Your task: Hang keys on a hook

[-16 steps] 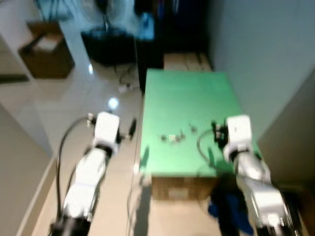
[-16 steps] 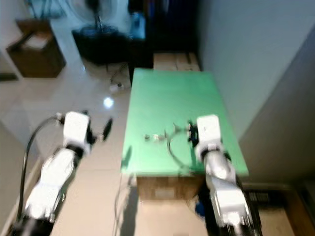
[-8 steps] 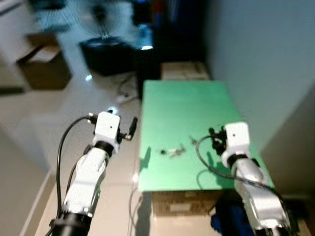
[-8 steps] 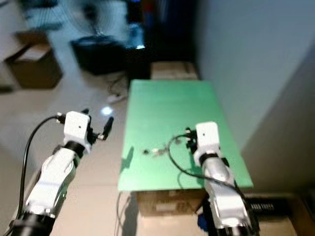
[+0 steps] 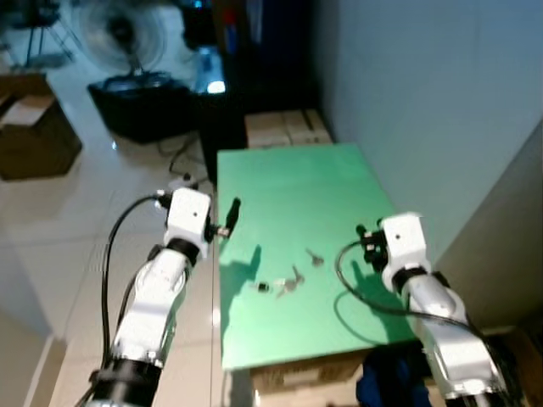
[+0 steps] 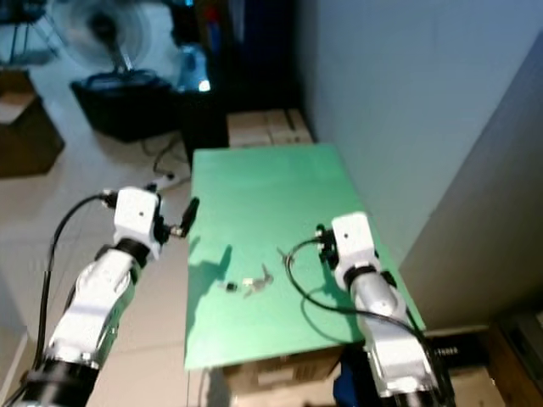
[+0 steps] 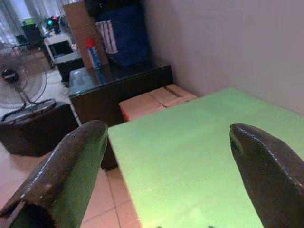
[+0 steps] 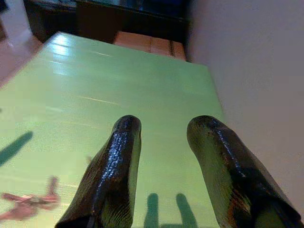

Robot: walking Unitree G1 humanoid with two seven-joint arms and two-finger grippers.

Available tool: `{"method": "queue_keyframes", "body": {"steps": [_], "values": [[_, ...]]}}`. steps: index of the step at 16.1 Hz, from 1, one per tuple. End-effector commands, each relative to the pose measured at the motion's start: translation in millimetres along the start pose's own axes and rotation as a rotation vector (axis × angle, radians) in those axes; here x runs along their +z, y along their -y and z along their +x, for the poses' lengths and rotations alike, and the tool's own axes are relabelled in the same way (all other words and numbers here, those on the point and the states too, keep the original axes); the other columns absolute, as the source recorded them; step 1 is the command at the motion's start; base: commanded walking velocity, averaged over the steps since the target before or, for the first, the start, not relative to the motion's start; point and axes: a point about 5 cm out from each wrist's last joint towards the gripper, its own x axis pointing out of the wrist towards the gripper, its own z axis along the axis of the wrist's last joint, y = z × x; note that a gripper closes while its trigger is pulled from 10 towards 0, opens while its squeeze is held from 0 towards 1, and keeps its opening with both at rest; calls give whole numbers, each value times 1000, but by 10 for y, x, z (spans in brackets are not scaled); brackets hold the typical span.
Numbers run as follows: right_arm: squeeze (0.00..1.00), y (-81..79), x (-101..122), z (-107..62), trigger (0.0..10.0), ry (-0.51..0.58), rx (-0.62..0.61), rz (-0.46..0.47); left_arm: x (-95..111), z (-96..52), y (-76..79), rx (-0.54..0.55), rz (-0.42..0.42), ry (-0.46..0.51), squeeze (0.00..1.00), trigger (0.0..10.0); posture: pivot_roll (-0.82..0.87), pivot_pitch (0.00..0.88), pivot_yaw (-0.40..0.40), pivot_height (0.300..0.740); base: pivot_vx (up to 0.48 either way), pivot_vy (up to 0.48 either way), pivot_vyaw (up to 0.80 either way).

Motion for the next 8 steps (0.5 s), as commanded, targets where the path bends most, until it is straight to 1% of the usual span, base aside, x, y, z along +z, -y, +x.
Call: {"method": "queue_keyframes", "body": {"steps": [1,2,3,5,8], "values": [[0,-13,10,10,10000,-1,5,-14,14,9,38,-17,6,3,0,10000,-142,8,35,740,300,0,800],[0,-13,-39,12,10000,-32,-27,31,11,4,41,-26,9,1,0,10000,-141,6,35,740,289,0,0],[0,-12,-46,12,10000,-37,-32,33,11,3,40,-27,11,2,0,10000,-142,4,35,740,289,0,0],[0,-42,-64,2,10000,-42,-6,7,9,4,44,-30,8,1,0,10000,-147,9,36,740,285,0,0],[0,-21,-146,-18,10000,-89,-31,-11,-2,7,88,-54,11,-6,0,10000,-147,14,40,740,266,0,0]]}}
